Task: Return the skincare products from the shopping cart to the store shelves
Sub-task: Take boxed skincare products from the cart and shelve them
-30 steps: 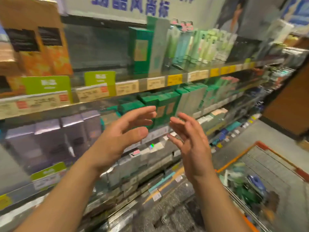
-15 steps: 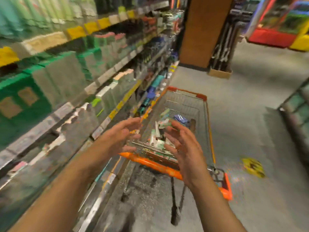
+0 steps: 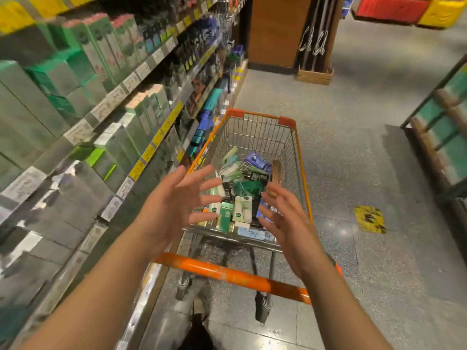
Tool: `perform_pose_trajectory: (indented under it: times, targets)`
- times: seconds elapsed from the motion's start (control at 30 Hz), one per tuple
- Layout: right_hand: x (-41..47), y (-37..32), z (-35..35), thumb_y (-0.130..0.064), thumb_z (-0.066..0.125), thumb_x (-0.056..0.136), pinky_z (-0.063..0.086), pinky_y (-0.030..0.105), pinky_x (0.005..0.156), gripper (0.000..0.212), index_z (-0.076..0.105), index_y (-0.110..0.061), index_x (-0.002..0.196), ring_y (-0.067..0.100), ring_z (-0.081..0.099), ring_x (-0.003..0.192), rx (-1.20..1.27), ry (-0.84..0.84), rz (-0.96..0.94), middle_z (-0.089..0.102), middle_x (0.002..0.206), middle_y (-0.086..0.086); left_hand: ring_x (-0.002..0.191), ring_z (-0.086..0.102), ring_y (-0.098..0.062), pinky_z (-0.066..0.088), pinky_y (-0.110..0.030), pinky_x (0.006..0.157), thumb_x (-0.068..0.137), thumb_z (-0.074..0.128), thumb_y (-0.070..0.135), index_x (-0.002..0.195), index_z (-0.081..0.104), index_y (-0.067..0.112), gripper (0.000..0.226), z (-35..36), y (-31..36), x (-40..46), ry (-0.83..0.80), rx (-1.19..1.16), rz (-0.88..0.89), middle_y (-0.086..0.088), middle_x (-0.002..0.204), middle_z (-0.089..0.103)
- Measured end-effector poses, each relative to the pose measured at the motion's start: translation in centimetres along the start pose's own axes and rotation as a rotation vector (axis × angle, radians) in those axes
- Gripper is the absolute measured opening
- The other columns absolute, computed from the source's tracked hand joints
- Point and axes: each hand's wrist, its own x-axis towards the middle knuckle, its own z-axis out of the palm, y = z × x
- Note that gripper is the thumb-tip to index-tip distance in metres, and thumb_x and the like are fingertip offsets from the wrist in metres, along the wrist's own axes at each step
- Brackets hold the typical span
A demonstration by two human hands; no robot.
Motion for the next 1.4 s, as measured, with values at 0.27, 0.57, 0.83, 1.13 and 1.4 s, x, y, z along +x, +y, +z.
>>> perform_pose_trajectory:
  times: [0.27, 0.57, 0.83, 1.13, 1.4]
  targets:
    - [7.4, 1.9, 1.4, -0.052, 0.061, 0.099, 0.057, 0.039, 0.091, 0.028, 0.061, -0.057, 0.127, 0.012, 0.063, 0.120, -0.257, 0.195, 0.106, 0.062, 0.136, -0.013, 0.124, 0.063, -0.035, 0.053, -0.052, 0.095, 0.087, 0.044, 0.065, 0.139, 0.063, 0.022, 0.070, -4.5, -0.5, 9.0, 0.005, -0.157, -0.129, -0.007, 0.138, 0.066]
    - [15.4, 5.8, -1.3, -0.050, 0.063, 0.099, 0.044, 0.041, 0.109, 0.054, 0.046, -0.049, 0.150, 0.014, 0.054, 0.131, -0.407, 0.281, 0.347, 0.057, 0.147, -0.008, 0.125, 0.064, -0.033, 0.051, -0.055, 0.102, 0.092, 0.042, 0.065, 0.140, 0.061, 0.027, 0.065, -5.1, -2.7, 18.0, -0.019, -0.189, -0.302, -0.002, 0.137, 0.067]
    - [24.8, 13.5, -5.3, -0.046, 0.064, 0.098, 0.045, 0.037, 0.110, 0.063, 0.041, -0.035, 0.156, 0.025, 0.051, 0.139, -0.567, 0.284, 0.412, 0.045, 0.160, -0.001, 0.116, 0.070, -0.032, 0.055, -0.048, 0.088, 0.080, 0.054, 0.071, 0.130, 0.069, 0.023, 0.071, -4.3, -6.9, 24.5, 0.132, -0.292, -0.434, -0.006, 0.132, 0.070]
    - [33.9, 24.0, -8.4, -0.036, 0.066, 0.096, 0.041, 0.041, 0.115, 0.075, 0.029, -0.037, 0.162, 0.037, 0.030, 0.151, -0.791, 0.336, 0.355, 0.032, 0.162, 0.022, 0.107, 0.065, -0.034, 0.052, -0.049, 0.098, 0.099, 0.039, 0.058, 0.125, 0.070, 0.017, 0.057, -3.4, -12.1, 31.1, 0.285, -0.294, -0.588, -0.009, 0.117, 0.074]
    - [38.3, 30.1, -9.8, -0.029, 0.061, 0.097, -0.004, 0.057, 0.124, 0.088, 0.005, -0.040, 0.163, 0.027, -0.007, 0.160, -0.959, 0.376, 0.470, -0.003, 0.173, 0.010, 0.097, 0.071, -0.030, 0.056, -0.041, 0.085, 0.099, 0.039, 0.059, 0.113, 0.072, 0.017, 0.056, -4.2, -15.5, 33.7, 0.397, -0.399, -0.660, -0.008, 0.110, 0.076]
